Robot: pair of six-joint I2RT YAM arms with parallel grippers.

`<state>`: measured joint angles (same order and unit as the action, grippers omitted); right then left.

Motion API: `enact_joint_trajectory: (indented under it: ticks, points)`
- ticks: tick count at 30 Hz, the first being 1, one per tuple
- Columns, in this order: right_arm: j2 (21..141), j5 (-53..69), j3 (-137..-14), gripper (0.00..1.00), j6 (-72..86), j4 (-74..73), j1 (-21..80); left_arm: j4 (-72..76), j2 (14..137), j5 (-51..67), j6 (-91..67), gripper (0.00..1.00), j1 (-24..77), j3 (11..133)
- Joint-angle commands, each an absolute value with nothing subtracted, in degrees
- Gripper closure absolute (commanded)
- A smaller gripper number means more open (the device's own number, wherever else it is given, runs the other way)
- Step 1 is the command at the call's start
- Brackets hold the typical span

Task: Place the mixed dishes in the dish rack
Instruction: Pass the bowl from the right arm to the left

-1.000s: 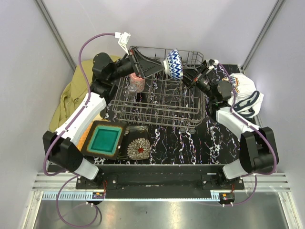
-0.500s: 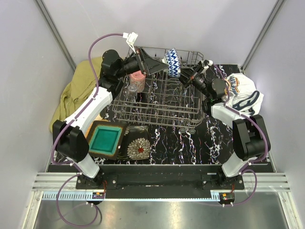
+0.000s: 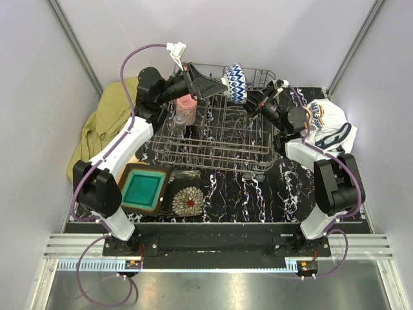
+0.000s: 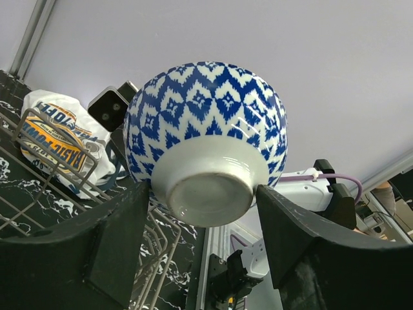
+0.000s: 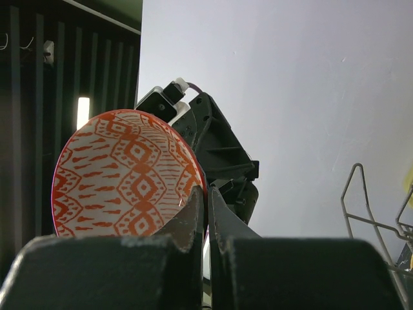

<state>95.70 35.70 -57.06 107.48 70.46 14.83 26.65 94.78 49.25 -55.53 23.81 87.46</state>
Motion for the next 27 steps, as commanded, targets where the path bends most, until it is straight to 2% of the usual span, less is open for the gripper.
enact_joint_trajectory:
  ticks: [1,7,27]
  points:
    - [94.5,36.6,-59.2,1.0,108.5,75.0,14.5,30.9,94.9,50.5,-56.6,0.29,23.6,91.5]
    - [94.4,37.3,-58.6,1.0,108.3,74.8,14.5,30.2,95.3,50.4,-56.3,0.21,23.5,92.5]
    - [94.8,36.7,-59.5,1.0,108.2,74.8,14.5,27.3,94.8,51.9,-54.2,0.25,23.6,90.8]
